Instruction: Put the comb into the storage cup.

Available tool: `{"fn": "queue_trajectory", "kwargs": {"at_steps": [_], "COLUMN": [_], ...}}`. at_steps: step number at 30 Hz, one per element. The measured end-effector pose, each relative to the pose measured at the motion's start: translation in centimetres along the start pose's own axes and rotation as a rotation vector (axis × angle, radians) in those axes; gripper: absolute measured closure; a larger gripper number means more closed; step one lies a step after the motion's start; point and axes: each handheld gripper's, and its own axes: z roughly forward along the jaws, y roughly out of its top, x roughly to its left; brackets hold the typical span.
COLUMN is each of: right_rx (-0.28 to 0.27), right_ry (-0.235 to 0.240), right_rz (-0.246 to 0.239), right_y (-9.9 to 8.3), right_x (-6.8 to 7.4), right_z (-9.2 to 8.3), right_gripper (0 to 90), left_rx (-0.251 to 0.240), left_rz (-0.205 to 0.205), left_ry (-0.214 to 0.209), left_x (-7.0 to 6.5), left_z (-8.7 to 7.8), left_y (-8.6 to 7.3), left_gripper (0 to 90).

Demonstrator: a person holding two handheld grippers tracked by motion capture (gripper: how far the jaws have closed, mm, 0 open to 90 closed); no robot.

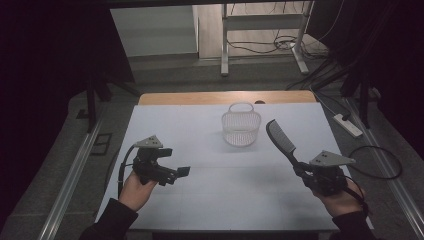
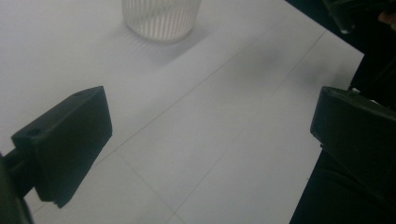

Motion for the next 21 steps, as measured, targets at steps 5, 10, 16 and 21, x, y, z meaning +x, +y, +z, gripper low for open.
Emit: {"fn": "queue_trajectory", "kwargs": {"at_steps": [5, 10, 16, 21], "right_rx": [-0.009, -0.017, -0.03, -0.051], "right_ry": [0.004, 0.004, 0.012, 0.015], "right_rz": [-0.004, -0.016, -0.038, -0.052], "right_y": [0.1, 0.2, 0.4, 0.6], "right_x": [0.2, 0.6, 1.3, 1.9], "right_z": [0.0, 0.1, 0.1, 0.1], "right_gripper": [72.6, 72.6, 72.6, 72.6], "left_rx": [0.004, 0.003, 0.007, 0.016], "left_rz": [0.007, 0.007, -0.003, 0.01], "left_ry": [-0.003, -0.007, -0.018, -0.025], "left_x": [-0.2, -0.2, -0.4, -0.6], "left_z": [0.5, 0.9, 1.6, 2.1], "left_y": [0.8, 1.6, 2.6, 3.4], "left_gripper": [0.0, 0.0, 0.0, 0.0]}}
